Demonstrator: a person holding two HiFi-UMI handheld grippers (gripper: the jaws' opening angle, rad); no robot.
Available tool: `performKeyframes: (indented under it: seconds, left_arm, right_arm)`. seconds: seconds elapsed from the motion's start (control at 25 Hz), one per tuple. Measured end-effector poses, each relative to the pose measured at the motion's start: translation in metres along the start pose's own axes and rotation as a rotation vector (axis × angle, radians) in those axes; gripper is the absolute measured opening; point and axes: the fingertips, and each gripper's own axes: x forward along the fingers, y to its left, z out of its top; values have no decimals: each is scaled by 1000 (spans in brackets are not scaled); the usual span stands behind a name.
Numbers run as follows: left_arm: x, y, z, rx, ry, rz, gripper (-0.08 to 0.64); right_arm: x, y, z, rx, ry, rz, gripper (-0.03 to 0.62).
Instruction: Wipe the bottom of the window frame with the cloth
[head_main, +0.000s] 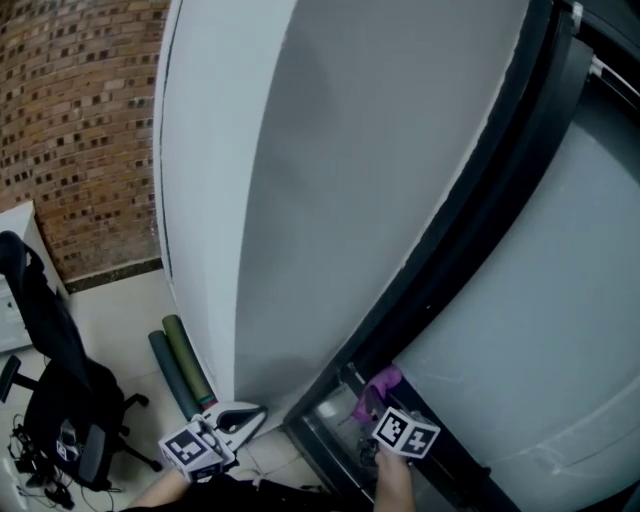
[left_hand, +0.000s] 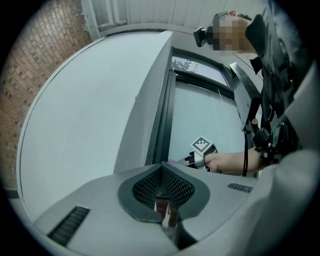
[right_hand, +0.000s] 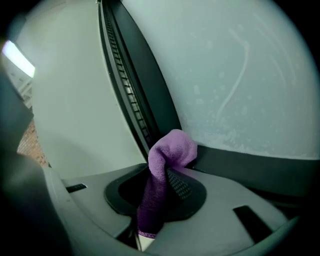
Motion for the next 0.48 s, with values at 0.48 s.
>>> performKeyframes:
  seconds: [0.48]
  left_arm:
    - [42, -36, -6, -14, 65, -214, -5]
  right_arm:
    - [-94, 26, -25, -123, -192, 162, 83]
